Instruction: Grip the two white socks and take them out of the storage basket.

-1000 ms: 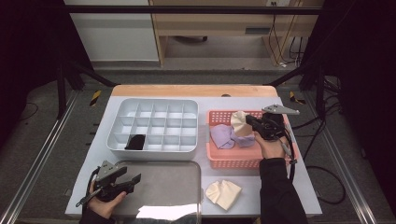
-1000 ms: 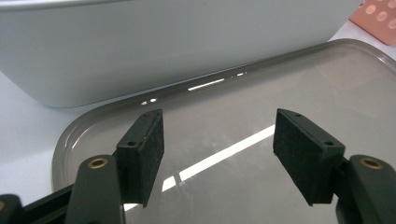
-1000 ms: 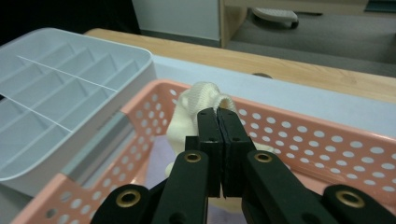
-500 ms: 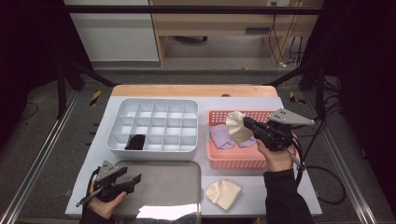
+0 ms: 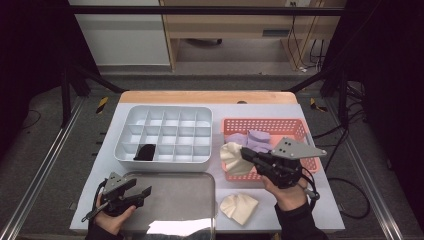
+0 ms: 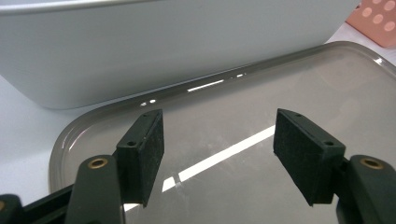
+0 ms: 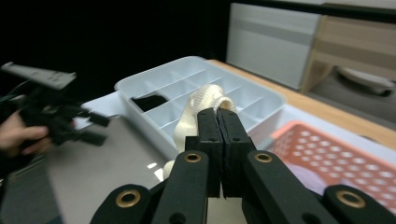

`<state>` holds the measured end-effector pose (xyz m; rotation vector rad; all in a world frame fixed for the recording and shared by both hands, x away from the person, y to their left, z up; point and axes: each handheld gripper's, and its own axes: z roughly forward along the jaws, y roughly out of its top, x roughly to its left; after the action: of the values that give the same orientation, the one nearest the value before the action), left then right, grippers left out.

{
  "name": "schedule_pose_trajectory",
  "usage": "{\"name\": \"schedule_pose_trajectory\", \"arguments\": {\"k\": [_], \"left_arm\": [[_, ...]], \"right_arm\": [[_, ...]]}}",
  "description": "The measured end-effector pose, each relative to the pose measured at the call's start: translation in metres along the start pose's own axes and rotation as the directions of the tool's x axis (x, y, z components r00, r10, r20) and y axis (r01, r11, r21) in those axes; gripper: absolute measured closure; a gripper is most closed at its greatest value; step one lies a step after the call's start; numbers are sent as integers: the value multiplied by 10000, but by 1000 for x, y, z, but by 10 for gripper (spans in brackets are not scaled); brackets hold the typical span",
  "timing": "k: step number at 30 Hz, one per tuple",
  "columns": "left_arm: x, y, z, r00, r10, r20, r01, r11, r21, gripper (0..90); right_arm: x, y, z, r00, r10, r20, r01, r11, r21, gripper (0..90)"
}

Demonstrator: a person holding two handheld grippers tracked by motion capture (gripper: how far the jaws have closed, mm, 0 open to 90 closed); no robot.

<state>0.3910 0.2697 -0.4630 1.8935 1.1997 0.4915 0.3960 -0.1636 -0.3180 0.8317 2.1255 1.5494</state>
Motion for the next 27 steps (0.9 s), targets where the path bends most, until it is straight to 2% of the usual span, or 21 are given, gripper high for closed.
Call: {"name": "schedule_pose_trajectory", "arguments": {"k": [8,13,21,27], "left_arm": [[0,2,-4,10000,-80,-5,80,9999,-146,333],[0,3,-7,9999,-118,35,118,9995,-295,332],[1,5,-11,9998,-180,6,180,9989,-424,334],[1,5,-11,9998,-199,-46,197,9990,-390,340]], "right_arm": [[24,-20,25,9955,-112,-942,179,9973,711,893],[37,-33,45,9889,-140,-1479,337,9907,1315,893],[57,-51,81,9717,-70,-2360,606,9735,2206,892],[65,-64,111,9653,56,-2610,712,9563,2837,889]]}}
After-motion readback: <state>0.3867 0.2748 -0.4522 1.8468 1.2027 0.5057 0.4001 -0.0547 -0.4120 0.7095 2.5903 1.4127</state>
